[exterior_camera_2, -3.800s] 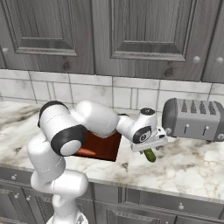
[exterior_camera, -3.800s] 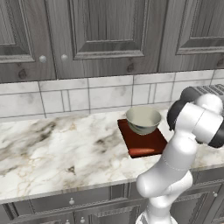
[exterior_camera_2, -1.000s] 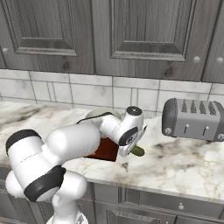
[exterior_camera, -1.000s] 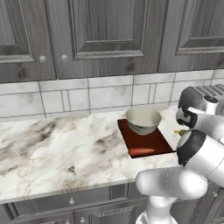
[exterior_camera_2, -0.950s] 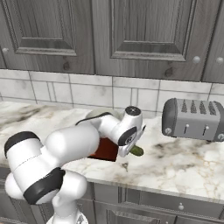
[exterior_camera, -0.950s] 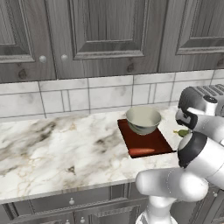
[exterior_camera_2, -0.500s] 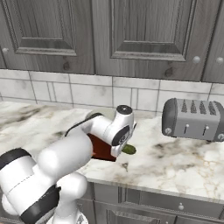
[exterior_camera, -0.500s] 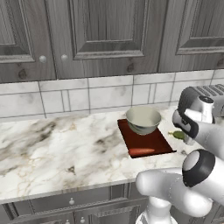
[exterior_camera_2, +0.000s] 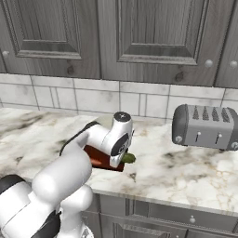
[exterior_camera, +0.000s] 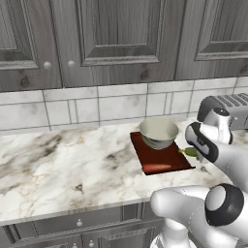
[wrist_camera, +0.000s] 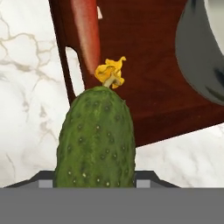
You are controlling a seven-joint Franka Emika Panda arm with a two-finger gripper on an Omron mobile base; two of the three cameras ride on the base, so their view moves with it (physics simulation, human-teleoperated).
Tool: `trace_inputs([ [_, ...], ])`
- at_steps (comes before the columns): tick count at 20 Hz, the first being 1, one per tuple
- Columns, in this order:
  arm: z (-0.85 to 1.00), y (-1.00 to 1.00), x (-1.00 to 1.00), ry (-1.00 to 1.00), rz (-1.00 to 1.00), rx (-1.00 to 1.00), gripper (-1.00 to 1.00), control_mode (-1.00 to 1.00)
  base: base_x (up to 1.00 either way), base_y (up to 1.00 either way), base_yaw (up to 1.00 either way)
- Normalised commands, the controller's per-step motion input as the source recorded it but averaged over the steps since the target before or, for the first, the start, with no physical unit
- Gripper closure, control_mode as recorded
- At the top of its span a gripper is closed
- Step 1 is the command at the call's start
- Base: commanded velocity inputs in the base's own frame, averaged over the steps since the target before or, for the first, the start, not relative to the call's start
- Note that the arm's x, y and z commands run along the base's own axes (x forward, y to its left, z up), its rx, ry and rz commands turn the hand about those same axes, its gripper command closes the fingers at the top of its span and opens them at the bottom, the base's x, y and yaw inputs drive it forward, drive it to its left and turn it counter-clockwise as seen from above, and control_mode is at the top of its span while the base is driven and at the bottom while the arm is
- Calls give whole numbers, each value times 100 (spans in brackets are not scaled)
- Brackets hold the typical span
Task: Place the two vegetables and bowl onto the tray for setting up a vegetable dip station.
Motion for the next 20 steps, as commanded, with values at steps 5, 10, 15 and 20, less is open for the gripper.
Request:
trace_inputs([
  [5,0,30,1,0,3,2,100,-100,0,0,0],
  [10,0,24,3,0,0,12,100,-100,0,0,0],
  [15,-1,13,3,0,0,5,100,-100,0,0,0],
  [20,-2,8,11,0,0,0,100,-100,0,0,0],
])
